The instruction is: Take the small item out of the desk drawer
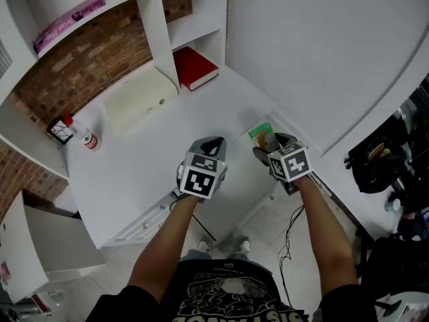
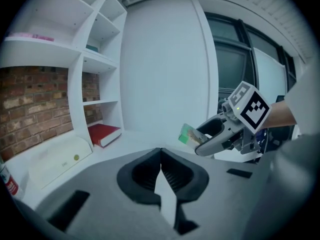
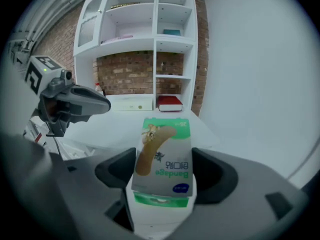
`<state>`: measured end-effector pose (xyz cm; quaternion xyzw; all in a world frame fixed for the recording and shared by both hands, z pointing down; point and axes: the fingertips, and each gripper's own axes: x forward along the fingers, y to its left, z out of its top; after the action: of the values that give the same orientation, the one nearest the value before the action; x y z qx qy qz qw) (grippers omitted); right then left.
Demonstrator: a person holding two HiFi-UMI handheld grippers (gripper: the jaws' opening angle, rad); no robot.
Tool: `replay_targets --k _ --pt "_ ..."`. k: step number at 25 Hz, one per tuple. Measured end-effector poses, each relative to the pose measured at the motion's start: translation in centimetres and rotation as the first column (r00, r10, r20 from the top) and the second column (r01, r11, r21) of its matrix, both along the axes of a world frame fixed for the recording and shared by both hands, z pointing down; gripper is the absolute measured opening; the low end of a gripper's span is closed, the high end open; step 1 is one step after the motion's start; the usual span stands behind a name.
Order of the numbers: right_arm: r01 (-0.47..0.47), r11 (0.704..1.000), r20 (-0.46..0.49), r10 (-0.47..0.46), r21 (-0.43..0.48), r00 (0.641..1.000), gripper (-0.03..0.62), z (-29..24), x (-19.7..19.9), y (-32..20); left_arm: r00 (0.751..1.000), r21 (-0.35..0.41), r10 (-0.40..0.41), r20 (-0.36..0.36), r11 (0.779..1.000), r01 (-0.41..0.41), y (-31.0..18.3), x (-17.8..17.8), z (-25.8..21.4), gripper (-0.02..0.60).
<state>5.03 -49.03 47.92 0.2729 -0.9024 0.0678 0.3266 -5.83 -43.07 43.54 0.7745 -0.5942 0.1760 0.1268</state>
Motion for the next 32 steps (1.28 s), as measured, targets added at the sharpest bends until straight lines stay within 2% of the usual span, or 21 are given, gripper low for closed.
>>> replay_targets --k 7,12,17,24,32 --pt "-0.102 0.992 0.070 0.097 0.076 0.993 0.351 -5.2 -0.3 1.8 0.999 0.042 0.055 -0.004 0.998 -0.054 -0.1 -1.1 -2.9 0.005" --pt "-0.180 0.976 0.125 0.165 0.124 0.978 0.351 -8.5 0.4 2.7 0.994 0.062 0.104 0.010 0.993 -0.105 0.0 -1.3 -4.5 0.005" --pt "-0.329 0.937 0.227 0.297 0.116 0.927 0.351 -10.9 2.2 4.2 0.988 0.086 0.152 0.018 0.984 -0.153 0.4 -1.3 -6.0 0.005" --pt "-0.435 0.888 0.321 0.373 0.147 0.871 0.351 -13.0 4.6 6.6 0.979 0.109 0.203 0.013 0.973 -0.204 1.0 -0.5 -7.2 0.005" --pt "-0.518 0.833 0.358 0.432 0.192 0.828 0.351 -13.8 6.9 9.1 0.975 0.142 0.221 0.015 0.965 -0.221 2.7 0.0 -8.1 0.005"
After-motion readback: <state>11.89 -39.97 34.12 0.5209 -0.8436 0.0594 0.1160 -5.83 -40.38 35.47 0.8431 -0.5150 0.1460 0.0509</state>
